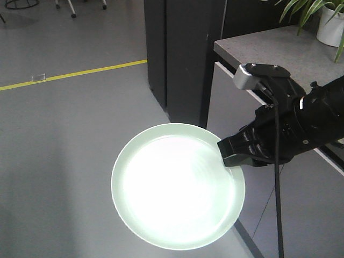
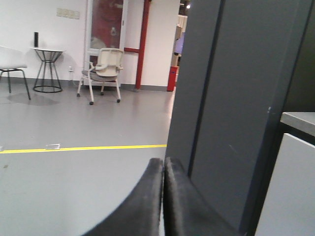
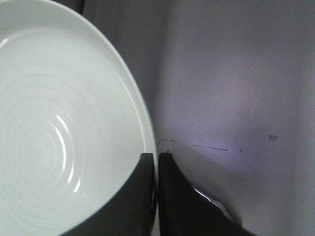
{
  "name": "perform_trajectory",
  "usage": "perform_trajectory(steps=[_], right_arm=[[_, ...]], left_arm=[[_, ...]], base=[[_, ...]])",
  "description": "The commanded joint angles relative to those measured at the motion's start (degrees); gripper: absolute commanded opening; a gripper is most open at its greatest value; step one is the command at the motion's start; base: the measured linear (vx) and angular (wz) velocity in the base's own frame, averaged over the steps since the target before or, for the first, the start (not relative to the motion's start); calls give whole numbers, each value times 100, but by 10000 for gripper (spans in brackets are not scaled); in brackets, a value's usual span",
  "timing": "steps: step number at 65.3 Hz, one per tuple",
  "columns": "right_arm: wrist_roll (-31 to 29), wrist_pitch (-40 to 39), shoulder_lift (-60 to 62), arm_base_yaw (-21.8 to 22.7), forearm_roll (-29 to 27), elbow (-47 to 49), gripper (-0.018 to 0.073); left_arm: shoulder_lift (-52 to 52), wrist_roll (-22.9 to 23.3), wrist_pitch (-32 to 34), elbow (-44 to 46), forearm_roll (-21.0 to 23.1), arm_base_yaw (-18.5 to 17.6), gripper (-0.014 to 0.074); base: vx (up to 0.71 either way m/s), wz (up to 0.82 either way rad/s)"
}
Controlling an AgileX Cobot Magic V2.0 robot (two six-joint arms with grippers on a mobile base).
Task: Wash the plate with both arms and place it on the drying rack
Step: 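Turn and drive the base up to the stainless steel sink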
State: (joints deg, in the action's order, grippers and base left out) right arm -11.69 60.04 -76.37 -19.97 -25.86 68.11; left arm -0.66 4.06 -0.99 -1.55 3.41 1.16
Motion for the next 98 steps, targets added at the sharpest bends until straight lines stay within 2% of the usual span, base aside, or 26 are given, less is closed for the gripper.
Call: perform_trajectory(steps=[1, 98], right_arm=[[-39, -201, 178, 12, -159, 132, -4], [-39, -201, 178, 12, -159, 132, -4]], left_arm=[[-84, 37, 411, 146, 8, -41, -7], [-84, 37, 411, 146, 8, -41, -7]], base=[[8, -25], [8, -32]])
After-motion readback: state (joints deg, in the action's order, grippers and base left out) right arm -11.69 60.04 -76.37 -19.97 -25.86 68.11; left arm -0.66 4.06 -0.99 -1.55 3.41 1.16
